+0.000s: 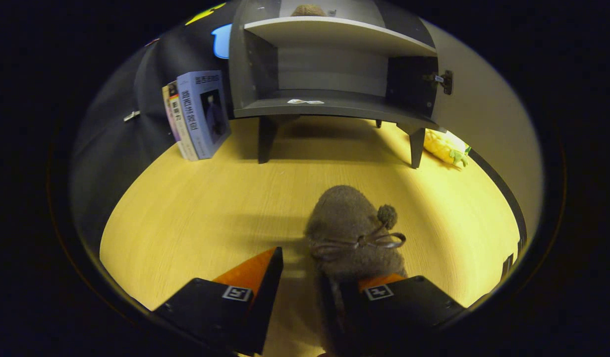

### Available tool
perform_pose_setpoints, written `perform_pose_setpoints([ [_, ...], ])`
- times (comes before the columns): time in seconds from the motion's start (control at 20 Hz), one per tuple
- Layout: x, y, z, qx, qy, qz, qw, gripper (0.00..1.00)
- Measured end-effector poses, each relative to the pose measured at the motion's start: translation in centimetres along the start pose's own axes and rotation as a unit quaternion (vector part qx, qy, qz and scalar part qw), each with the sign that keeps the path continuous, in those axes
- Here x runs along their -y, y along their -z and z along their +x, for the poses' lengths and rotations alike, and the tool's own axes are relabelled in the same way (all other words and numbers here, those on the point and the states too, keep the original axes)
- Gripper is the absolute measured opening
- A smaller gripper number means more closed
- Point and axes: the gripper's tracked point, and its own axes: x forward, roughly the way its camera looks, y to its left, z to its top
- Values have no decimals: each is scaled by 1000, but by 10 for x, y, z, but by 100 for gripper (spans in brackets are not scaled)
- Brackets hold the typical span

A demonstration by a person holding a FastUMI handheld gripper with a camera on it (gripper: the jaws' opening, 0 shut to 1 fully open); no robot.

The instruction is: Open the shoe cabinet door, grab the shoes and put them into the shoe cabinet, then close the shoe cabinet door.

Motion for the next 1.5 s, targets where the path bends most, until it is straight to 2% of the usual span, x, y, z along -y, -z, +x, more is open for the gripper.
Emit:
perform_pose_setpoints([
  [0.05,6,-2,5,2,20,3,1000,54],
  [0.15,8,-6,9,2,34,13,999,26],
  [0.25,5,-10,10,0,30,12,999,11],
  [0.5,12,-47,-13,22,14,6,1000,11],
  [0.85,16,-137,-99,54,-17,-6,998,11],
  [1.1,27,-212,-157,68,-32,14,997,11],
  [1.35,44,-283,-166,54,-37,34,997,11],
  [1.5,54,-327,-154,61,-37,14,997,11],
])
